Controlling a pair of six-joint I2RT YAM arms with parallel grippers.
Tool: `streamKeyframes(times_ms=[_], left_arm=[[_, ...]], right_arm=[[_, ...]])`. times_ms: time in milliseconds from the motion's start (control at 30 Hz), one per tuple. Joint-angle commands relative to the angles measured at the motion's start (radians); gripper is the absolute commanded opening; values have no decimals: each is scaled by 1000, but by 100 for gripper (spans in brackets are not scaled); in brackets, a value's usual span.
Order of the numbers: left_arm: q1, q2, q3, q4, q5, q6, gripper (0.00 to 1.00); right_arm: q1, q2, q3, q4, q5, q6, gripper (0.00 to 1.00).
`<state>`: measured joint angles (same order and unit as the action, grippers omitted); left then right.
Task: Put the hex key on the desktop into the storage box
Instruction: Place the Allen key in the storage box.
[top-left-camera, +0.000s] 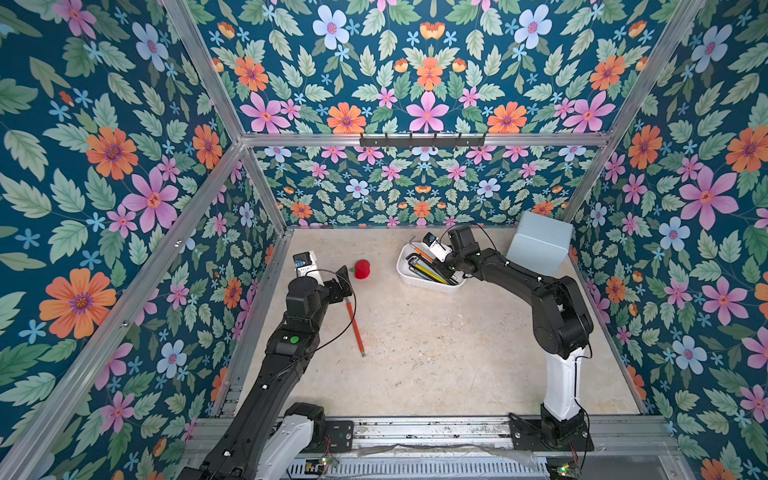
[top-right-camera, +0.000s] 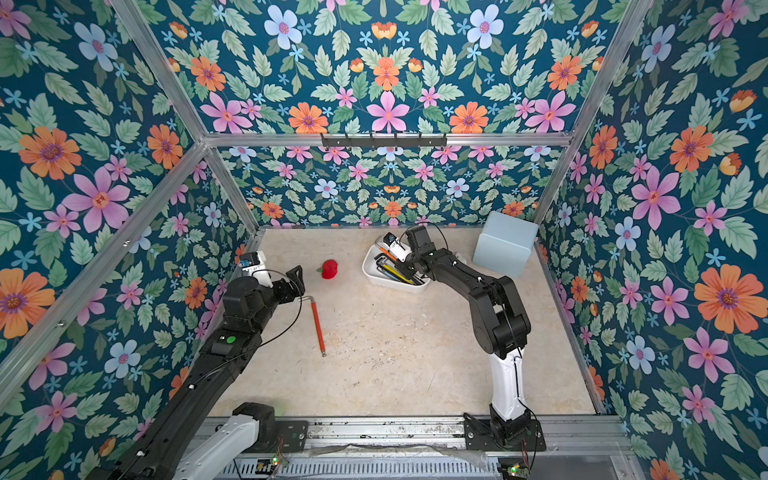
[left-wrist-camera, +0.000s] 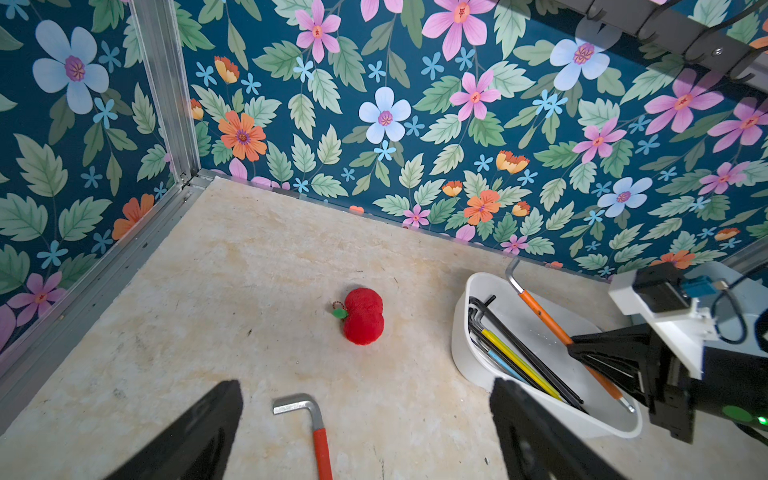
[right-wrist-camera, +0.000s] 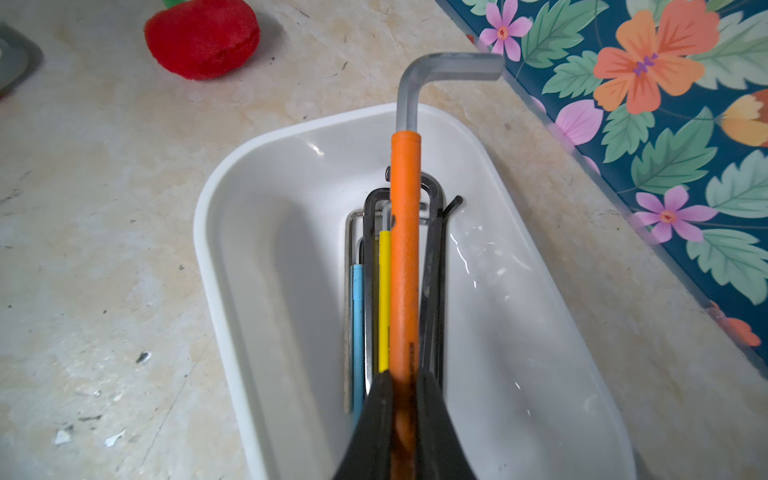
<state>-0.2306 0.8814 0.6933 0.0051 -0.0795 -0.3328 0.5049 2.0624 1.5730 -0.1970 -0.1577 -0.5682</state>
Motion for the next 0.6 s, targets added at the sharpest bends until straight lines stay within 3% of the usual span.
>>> streamKeyframes(times_ms=[0,567], left_arm=[[1,4,5,26,-11,15,99],[1,-2,0,26,-9,12,99]], right_arm=[[-2,26,9,7,-22,8,0],[-10,132,41,-5,-8,56,0]])
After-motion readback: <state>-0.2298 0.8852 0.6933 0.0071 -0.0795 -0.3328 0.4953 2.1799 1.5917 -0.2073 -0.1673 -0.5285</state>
